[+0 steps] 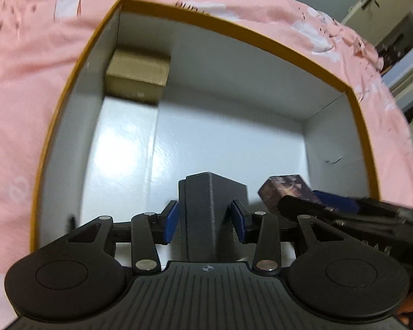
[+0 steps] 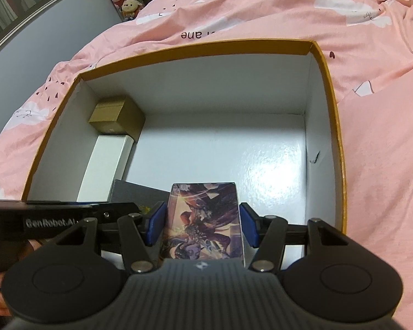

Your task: Organize objects

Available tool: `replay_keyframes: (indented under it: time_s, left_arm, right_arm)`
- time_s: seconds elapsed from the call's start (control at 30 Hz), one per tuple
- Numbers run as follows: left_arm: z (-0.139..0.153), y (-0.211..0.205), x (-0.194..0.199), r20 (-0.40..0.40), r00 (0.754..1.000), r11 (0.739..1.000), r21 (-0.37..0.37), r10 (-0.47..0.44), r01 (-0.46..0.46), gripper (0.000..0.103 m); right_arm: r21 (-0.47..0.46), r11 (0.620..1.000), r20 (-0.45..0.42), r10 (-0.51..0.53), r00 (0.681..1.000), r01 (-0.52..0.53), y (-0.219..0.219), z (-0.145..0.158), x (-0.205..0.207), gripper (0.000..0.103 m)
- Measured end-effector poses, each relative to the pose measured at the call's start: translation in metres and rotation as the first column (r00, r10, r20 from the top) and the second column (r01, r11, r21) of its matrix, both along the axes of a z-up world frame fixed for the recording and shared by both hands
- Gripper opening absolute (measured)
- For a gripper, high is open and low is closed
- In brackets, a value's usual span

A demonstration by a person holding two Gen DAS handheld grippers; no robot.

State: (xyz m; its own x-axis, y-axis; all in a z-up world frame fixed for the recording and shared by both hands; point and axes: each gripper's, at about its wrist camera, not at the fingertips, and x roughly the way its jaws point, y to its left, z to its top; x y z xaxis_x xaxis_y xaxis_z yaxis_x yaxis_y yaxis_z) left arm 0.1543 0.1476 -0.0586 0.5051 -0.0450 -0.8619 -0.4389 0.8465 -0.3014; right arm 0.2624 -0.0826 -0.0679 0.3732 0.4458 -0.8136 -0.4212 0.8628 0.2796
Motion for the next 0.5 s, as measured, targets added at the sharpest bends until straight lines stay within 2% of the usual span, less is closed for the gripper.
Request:
replay_keyframes:
  time_s: [0.1, 0.23, 0.37, 0.5]
  left_arm:
    - [0.003, -0.008, -0.001, -0.007, 1.000, 0.997, 0.081, -0.016, 0.017, 0.056]
    - [0.011, -0.011, -0.010, 0.017, 1.000, 0.987, 0.159, 0.010, -0.013, 0.061]
    - [0.020, -0.008, -0.017, 0.067, 0.997, 0.983, 0.174, 0.040, -0.051, 0.062]
    - [0.019, -0.007, -0.018, 0.097, 0.995, 0.985, 0.164, 0.034, -0.050, 0.062]
  right_arm:
    - [-0.015, 1.000, 0.005, 0.003, 1.000, -0.002, 0.001, 0.000, 0.000, 0.059]
    - [-0.066, 0.998, 0.033, 0.017, 0.999, -0.015, 0.007, -0.001, -0.001, 0.059]
    - [-0.140, 0.989, 0.054, 0.045, 0.998, -0.037, 0.017, -0.004, -0.002, 0.059]
    - [-0.200, 0.978, 0.062, 0.072, 0.995, -0.059, 0.029, -0.010, -0.003, 0.059]
